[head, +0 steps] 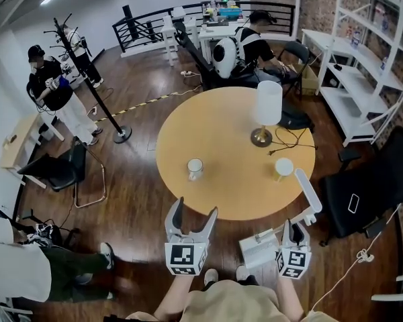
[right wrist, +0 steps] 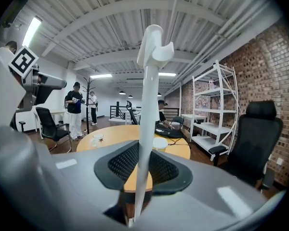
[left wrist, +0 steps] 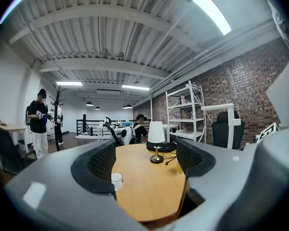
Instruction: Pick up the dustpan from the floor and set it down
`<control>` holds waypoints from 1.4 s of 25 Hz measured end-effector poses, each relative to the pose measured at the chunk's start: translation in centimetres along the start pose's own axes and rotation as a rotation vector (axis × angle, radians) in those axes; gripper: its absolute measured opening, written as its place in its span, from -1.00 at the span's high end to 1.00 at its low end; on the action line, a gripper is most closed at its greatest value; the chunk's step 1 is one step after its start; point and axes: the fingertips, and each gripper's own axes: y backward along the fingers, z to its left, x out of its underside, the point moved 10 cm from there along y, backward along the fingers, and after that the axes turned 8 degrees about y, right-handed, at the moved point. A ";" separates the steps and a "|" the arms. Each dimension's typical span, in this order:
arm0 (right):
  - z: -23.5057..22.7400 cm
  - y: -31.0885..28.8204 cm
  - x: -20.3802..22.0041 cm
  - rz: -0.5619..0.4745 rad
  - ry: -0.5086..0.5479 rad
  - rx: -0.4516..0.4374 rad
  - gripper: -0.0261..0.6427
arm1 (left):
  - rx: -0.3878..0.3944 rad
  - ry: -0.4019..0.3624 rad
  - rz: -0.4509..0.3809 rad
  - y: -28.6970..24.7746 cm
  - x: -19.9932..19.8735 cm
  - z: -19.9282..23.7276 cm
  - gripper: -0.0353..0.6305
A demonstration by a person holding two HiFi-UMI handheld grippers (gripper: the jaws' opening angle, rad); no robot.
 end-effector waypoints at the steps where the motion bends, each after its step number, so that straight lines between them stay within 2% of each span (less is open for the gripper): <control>1: 0.0 -0.4 1.1 0.022 -0.004 0.001 0.70 | -0.002 -0.001 0.005 -0.1 0.1 0.1 -0.28; 8: 0.1 -4.5 8.7 0.184 -0.023 -0.015 0.70 | -0.029 -0.008 0.047 -0.8 1.0 0.8 -0.28; 14: 0.4 -7.7 15.6 0.367 -0.048 -0.012 0.70 | -0.044 -0.022 0.082 -1.3 1.6 1.1 -0.28; 20: 0.9 -10.3 20.7 0.529 -0.045 -0.054 0.69 | -0.080 -0.043 0.108 -1.2 1.7 1.5 -0.28; 29: 1.5 -13.9 23.5 0.633 -0.034 -0.151 0.68 | -0.108 -0.055 0.154 -1.3 2.5 1.6 -0.28; 32: 1.5 -13.8 25.0 0.684 -0.106 -0.114 0.67 | -0.104 -0.058 0.168 -1.4 2.7 1.6 -0.28; 35: 1.3 -13.3 25.3 0.676 -0.125 -0.073 0.66 | -0.098 -0.063 0.175 -1.5 2.7 1.5 -0.28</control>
